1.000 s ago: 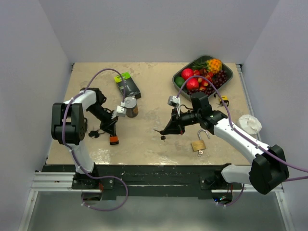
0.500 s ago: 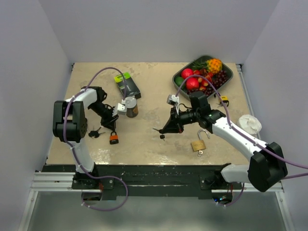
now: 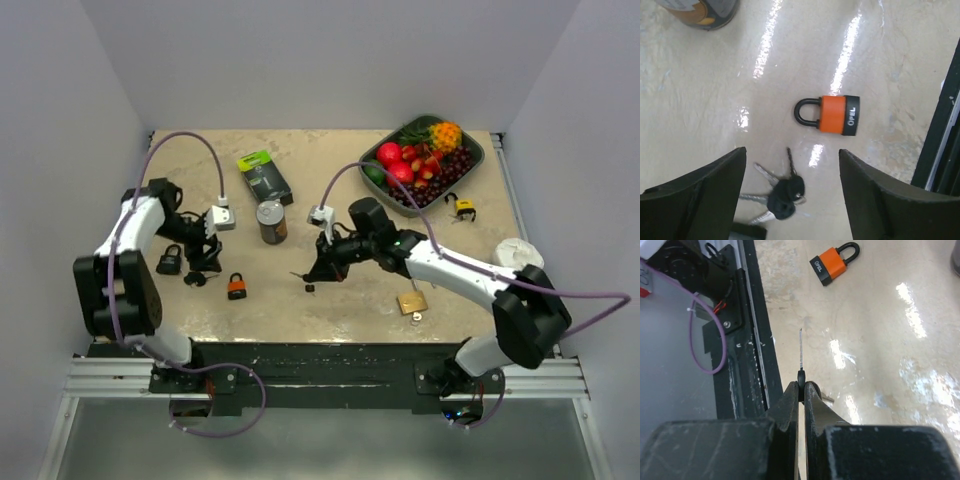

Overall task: Lock with the key
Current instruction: Place the key at the center of the board.

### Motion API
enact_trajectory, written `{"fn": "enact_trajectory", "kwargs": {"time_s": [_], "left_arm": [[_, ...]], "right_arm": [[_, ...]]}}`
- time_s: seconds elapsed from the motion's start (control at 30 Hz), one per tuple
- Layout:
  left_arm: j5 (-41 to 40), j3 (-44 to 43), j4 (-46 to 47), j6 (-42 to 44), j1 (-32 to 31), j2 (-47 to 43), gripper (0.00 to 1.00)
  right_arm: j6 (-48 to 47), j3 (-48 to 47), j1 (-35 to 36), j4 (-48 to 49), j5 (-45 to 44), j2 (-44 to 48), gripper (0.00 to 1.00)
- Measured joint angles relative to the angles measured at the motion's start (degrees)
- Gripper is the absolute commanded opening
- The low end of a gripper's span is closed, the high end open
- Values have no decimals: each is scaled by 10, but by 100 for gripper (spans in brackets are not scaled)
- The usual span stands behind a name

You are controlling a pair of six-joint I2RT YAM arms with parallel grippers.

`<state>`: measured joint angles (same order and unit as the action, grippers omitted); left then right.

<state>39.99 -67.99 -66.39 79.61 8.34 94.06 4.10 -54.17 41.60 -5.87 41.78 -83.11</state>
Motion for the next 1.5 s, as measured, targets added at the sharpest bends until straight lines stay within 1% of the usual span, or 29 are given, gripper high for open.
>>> {"fn": "enact_trajectory", "kwargs": {"time_s": [0.07,0.13,0.27,0.37,0.57,0.7,0.83,1.03,1.27,1.37,1.5], "left_arm": [[13,46,12,-10,16,-75,93],[19,110,36,-20,18,-150,97],[15,236,92,-57,9,-276,94],[-1,306,147,-87,-19,-333,92],[-34,360,247,-144,-81,-342,89],[-55,388,310,-170,-94,-343,88],[-75,404,349,-183,-96,-343,87],[-93,415,390,-205,-96,-339,85],[-108,416,411,-208,-96,-329,81],[-113,416,419,-217,-96,-325,78],[-118,416,427,-227,-96,-308,77]], "right_arm": [[8,-21,24,8,-28,-35,0],[16,-45,42,14,-50,-69,0],[35,-89,66,30,-81,-131,0],[45,-116,84,44,-108,-177,0],[63,-150,112,60,-155,-241,0],[73,-162,119,73,-172,-268,0],[80,-179,119,82,-183,-292,0],[89,-211,119,92,-189,-327,0],[92,-243,120,94,-200,-358,0],[95,-252,121,93,-209,-366,0],[98,-255,123,93,-225,-367,7]]}}
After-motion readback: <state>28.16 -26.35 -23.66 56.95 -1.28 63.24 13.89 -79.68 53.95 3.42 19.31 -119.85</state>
